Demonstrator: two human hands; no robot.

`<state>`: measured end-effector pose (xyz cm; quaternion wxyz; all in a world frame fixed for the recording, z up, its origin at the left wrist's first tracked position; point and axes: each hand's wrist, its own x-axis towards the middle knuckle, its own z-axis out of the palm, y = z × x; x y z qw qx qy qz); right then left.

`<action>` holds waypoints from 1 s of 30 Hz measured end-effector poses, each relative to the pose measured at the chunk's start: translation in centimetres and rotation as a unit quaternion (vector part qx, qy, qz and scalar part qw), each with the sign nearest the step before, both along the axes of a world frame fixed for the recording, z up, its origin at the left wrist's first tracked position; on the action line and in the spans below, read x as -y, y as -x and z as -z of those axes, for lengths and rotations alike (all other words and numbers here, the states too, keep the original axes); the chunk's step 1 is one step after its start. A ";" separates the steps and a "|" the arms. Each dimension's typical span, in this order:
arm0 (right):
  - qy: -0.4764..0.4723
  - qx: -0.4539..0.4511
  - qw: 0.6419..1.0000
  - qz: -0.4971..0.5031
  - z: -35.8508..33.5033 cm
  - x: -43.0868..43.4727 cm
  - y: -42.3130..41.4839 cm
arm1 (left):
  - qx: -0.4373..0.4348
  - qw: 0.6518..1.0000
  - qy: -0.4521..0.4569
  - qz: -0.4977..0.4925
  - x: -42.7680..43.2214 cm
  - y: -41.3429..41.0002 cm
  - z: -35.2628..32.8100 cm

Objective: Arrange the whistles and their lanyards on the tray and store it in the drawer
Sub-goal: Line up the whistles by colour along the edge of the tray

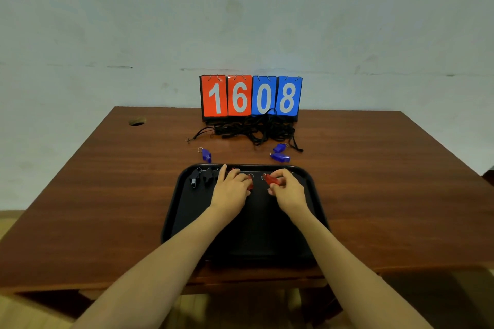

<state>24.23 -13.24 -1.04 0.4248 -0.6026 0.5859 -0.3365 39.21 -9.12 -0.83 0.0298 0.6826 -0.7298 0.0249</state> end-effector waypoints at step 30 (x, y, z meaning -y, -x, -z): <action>0.116 -0.178 0.969 -0.124 1.6 1.8 -0.5 | -0.034 0.998 -0.011 -0.049 2.4 0.1 -0.3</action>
